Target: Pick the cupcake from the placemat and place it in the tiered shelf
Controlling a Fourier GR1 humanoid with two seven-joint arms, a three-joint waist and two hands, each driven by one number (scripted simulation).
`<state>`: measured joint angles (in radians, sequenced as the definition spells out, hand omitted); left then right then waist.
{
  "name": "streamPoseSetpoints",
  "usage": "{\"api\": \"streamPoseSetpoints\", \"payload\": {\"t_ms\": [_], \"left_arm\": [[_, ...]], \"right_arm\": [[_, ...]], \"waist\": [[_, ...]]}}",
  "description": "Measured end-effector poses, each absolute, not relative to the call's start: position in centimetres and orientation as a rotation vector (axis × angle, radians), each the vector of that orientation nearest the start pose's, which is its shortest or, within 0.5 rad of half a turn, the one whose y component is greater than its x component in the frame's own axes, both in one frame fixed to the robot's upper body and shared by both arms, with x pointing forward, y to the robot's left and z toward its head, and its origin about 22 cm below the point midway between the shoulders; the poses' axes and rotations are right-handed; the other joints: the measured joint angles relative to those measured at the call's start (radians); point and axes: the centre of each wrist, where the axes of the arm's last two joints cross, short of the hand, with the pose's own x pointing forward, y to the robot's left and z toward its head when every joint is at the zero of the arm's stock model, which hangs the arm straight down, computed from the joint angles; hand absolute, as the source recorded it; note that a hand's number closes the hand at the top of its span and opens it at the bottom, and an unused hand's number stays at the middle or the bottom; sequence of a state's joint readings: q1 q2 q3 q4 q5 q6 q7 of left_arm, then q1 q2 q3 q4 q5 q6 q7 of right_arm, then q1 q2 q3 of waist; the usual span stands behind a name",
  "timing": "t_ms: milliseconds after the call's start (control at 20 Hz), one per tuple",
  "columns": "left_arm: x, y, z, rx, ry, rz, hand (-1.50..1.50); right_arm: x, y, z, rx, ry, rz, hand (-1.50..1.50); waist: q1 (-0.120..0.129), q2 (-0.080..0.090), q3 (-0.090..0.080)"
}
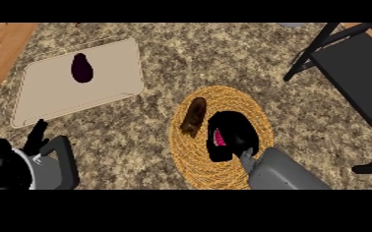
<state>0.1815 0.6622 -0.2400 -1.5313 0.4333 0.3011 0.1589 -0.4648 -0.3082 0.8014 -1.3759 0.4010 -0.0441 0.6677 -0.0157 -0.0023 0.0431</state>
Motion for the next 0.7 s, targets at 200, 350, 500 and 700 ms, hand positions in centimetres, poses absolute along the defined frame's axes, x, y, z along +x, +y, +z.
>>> {"api": "streamPoseSetpoints", "payload": {"t_ms": [200, 350, 500, 700], "left_arm": [[17.3, 35.4, 0.0, 0.348, -1.095, -0.015, 0.00], [17.2, 35.5, 0.3, 0.351, -1.101, -0.015, 0.00], [17.4, 35.5, 0.4, 0.348, -1.104, -0.022, 0.00], [17.5, 35.3, 0.3, 0.348, -1.104, -0.033, 0.00]], "right_arm": [[30.6, -14.7, 2.5, -0.675, -0.950, 0.751, 1.50], [32.9, -16.2, 3.6, -0.785, -0.884, 0.514, 1.50], [34.8, -16.4, 5.6, -0.886, -0.922, 0.370, 1.50], [37.2, -16.5, 9.2, -1.049, -1.017, 0.283, 1.50]], "waist": [[-0.037, 0.000, -0.005], [-0.038, 0.000, -0.010], [-0.033, -0.003, -0.013], [-0.026, -0.008, -0.016]]}}
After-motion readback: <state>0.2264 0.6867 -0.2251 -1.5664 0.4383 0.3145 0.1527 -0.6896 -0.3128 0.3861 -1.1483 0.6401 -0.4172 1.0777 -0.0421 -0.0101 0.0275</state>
